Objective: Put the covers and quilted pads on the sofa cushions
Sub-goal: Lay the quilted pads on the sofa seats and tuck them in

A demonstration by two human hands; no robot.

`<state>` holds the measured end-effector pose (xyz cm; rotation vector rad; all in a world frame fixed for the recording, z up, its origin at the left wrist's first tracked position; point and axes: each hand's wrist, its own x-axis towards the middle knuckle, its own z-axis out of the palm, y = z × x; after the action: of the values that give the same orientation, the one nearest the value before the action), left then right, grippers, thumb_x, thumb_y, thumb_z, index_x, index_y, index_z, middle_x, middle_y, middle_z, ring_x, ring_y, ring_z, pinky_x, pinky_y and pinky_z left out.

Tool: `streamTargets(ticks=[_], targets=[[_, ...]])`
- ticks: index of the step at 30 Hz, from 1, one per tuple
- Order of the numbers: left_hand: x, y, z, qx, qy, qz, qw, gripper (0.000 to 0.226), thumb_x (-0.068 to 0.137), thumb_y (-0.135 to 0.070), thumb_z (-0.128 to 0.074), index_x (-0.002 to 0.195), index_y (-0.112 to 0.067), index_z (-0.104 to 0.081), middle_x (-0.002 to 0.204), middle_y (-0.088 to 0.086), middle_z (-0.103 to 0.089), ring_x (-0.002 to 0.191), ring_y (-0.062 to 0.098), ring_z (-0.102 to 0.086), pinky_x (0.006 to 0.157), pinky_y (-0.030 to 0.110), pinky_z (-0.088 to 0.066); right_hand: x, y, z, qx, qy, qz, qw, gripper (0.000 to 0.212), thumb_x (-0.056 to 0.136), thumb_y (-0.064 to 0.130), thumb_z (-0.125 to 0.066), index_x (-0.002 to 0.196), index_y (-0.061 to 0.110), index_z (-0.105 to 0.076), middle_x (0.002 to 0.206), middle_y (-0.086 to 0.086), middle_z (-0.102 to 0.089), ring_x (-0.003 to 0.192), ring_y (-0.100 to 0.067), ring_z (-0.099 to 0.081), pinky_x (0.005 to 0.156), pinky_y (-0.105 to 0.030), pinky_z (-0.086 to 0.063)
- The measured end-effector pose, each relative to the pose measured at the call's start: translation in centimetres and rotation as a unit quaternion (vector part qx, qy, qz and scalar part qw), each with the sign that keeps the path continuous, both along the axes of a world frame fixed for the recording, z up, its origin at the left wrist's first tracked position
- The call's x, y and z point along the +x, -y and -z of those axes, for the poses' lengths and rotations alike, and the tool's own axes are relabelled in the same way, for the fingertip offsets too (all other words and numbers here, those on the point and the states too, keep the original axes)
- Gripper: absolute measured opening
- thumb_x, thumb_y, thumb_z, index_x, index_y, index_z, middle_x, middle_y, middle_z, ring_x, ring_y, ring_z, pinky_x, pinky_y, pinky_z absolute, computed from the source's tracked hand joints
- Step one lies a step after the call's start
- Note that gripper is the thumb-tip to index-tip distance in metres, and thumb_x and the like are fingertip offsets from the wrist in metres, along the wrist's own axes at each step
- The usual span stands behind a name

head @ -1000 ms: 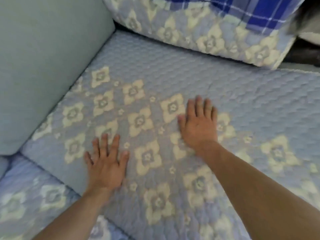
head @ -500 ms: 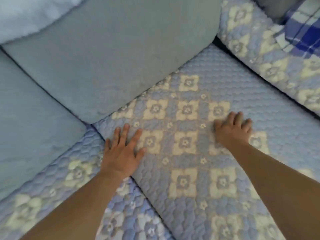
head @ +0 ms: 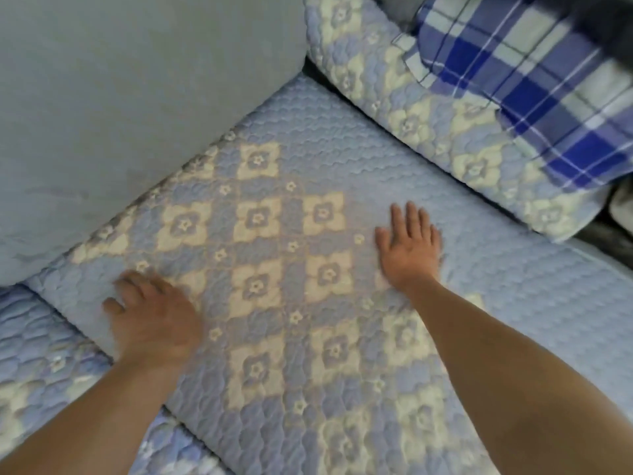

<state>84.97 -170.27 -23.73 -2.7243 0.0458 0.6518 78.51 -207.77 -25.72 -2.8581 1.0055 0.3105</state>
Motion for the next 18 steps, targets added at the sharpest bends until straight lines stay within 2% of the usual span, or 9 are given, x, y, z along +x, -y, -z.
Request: streamTargets(ticks=[2, 3, 4, 7, 8, 9, 12, 15, 18], targets=[[-1.0, 2.6, -0.2, -0.040, 0.037, 0.057, 0.997, 0.073, 0.097, -0.041, -0.047, 0.153, 0.001, -0.026, 0.161, 0.023, -0.014, 0.147, 0.045, -0.015, 0.117, 0.054, -0.023, -5.2, 5.0, -1.1, 0.007, -0.017, 0.146, 0.989, 0.068, 0.100, 0.060, -0.007, 0.160, 0.031, 0.000, 0.168, -0.001, 0.009, 0.154, -0.024, 0.010, 0.124, -0.048, 0.004], [-2.1, 4.9, -0.1, -0.103, 0.045, 0.106, 0.988, 0.075, 0.091, -0.038, -0.056, 0.152, -0.001, -0.033, 0.160, 0.023, -0.020, 0.145, 0.045, -0.019, 0.115, 0.055, -0.025, -6.7, 5.9, -1.5, 0.010, -0.024, 0.183, 0.983, 0.067, 0.101, 0.058, -0.008, 0.161, 0.027, -0.001, 0.168, -0.004, 0.009, 0.154, -0.026, 0.009, 0.124, -0.050, 0.003], [-3.8, 7.7, -0.1, -0.171, 0.046, 0.168, 0.970, 0.073, 0.086, -0.035, -0.060, 0.149, -0.003, -0.040, 0.159, 0.022, -0.027, 0.144, 0.045, -0.025, 0.114, 0.056, -0.027, -7.7, 5.3, -1.6, 0.013, -0.016, 0.175, 0.984, 0.066, 0.103, 0.054, -0.012, 0.161, 0.023, -0.005, 0.168, -0.006, 0.006, 0.154, -0.029, 0.007, 0.123, -0.052, 0.003], [-12.6, 17.4, -0.2, -0.303, -0.012, 0.274, 0.913, 0.069, 0.082, -0.037, -0.045, 0.144, -0.008, -0.051, 0.153, 0.017, -0.043, 0.140, 0.041, -0.037, 0.113, 0.056, -0.034, -10.5, -1.0, -1.1, 0.039, 0.027, -0.055, 0.997, 0.060, 0.104, 0.048, -0.024, 0.158, 0.020, -0.026, 0.167, -0.011, -0.014, 0.154, -0.034, -0.005, 0.124, -0.051, -0.003], [-15.8, 19.8, -0.4, -0.318, -0.034, 0.279, 0.905, 0.071, 0.081, -0.037, -0.044, 0.145, -0.007, -0.050, 0.152, 0.018, -0.044, 0.140, 0.042, -0.037, 0.112, 0.057, -0.035, -12.6, -2.6, -0.5, 0.050, 0.026, -0.112, 0.992, 0.059, 0.104, 0.048, -0.025, 0.157, 0.022, -0.029, 0.166, -0.010, -0.017, 0.154, -0.034, -0.007, 0.124, -0.051, -0.006], [-18.7, 21.6, -0.6, -0.319, -0.049, 0.282, 0.903, 0.073, 0.081, -0.038, -0.045, 0.146, -0.005, -0.049, 0.152, 0.020, -0.043, 0.141, 0.044, -0.036, 0.112, 0.058, -0.034, -15.1, -2.7, -0.3, 0.060, 0.023, -0.119, 0.991, 0.059, 0.104, 0.049, -0.026, 0.157, 0.024, -0.029, 0.166, -0.009, -0.017, 0.154, -0.033, -0.008, 0.124, -0.051, -0.007], [-24.2, 23.8, -0.2, -0.266, -0.047, 0.333, 0.903, 0.072, 0.086, -0.045, -0.043, 0.149, -0.009, -0.045, 0.158, 0.021, -0.034, 0.145, 0.046, -0.028, 0.114, 0.059, -0.028, -24.7, 4.7, 0.3, 0.032, 0.052, 0.003, 0.998, 0.061, 0.102, 0.053, -0.031, 0.157, 0.025, -0.030, 0.166, -0.007, -0.018, 0.154, -0.031, -0.011, 0.123, -0.052, -0.012], [-28.0, 26.5, 0.2, -0.243, -0.040, 0.398, 0.884, 0.074, 0.090, -0.051, -0.036, 0.149, -0.008, -0.045, 0.159, 0.019, -0.032, 0.145, 0.047, -0.027, 0.114, 0.061, -0.026, -36.7, 14.0, 0.1, -0.006, 0.012, 0.106, 0.994, 0.064, 0.102, 0.058, -0.024, 0.159, 0.032, -0.018, 0.168, 0.000, -0.008, 0.155, -0.025, -0.002, 0.124, -0.049, -0.008], [-34.9, 33.0, 0.2, -0.245, -0.080, 0.453, 0.853, 0.075, 0.089, -0.059, -0.033, 0.151, -0.019, -0.045, 0.161, 0.011, -0.032, 0.148, 0.044, -0.024, 0.113, 0.065, -0.022, -49.8, 20.7, 0.0, -0.038, 0.003, 0.269, 0.962, 0.067, 0.100, 0.063, -0.016, 0.160, 0.035, -0.009, 0.168, 0.001, -0.004, 0.155, -0.023, 0.001, 0.125, -0.046, -0.001]])
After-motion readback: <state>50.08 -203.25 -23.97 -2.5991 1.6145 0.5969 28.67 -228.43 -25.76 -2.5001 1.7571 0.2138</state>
